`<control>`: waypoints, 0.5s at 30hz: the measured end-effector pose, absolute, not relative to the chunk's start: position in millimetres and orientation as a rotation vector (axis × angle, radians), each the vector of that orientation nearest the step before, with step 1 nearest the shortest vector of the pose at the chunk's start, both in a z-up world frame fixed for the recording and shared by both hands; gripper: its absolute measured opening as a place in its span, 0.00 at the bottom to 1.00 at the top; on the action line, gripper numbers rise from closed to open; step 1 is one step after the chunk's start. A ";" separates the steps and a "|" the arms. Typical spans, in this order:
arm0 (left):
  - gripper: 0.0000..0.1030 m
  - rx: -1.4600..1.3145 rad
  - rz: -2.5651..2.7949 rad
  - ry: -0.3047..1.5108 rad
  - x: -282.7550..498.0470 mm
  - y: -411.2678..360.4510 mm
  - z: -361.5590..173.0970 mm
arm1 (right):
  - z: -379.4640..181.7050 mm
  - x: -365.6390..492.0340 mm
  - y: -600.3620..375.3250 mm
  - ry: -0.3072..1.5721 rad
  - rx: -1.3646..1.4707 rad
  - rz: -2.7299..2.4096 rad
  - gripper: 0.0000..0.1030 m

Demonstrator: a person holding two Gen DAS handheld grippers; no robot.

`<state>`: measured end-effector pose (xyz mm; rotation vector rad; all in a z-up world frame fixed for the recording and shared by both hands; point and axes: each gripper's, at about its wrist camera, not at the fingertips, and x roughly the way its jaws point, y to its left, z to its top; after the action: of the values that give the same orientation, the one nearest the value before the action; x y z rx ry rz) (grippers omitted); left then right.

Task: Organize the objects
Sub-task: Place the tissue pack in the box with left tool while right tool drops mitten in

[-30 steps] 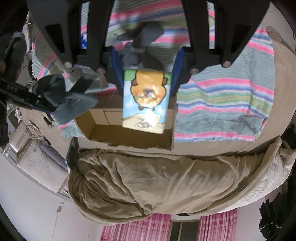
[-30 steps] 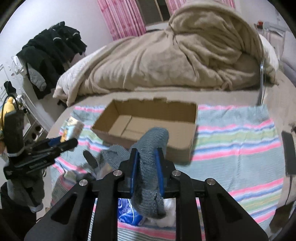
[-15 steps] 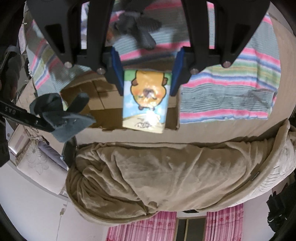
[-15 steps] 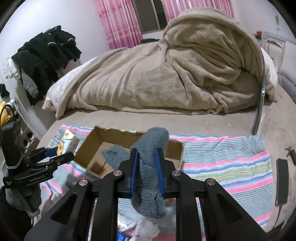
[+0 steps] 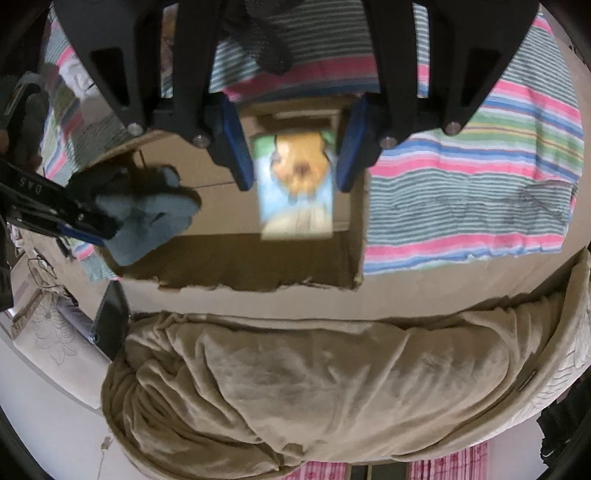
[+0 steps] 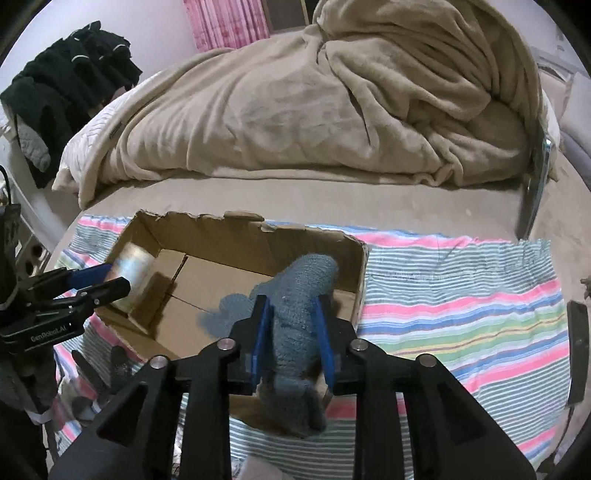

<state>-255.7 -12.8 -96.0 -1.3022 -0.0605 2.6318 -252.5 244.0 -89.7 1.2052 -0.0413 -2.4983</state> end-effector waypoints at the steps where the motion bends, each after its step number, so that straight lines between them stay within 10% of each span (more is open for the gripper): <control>1: 0.48 -1.306 2.635 -0.059 -255.4 -12.5 -95.6 | -88.8 -251.2 245.0 -0.042 1.205 -2.505 0.27; 15: 0.64 -1.188 2.719 -0.052 -201.7 -16.5 -50.4 | -47.3 -213.5 254.6 -0.034 1.121 -2.564 0.48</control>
<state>-201.7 -16.5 -50.4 -1.1879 -0.0522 2.7188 -213.5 254.6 -47.3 1.1209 -0.0337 -2.5645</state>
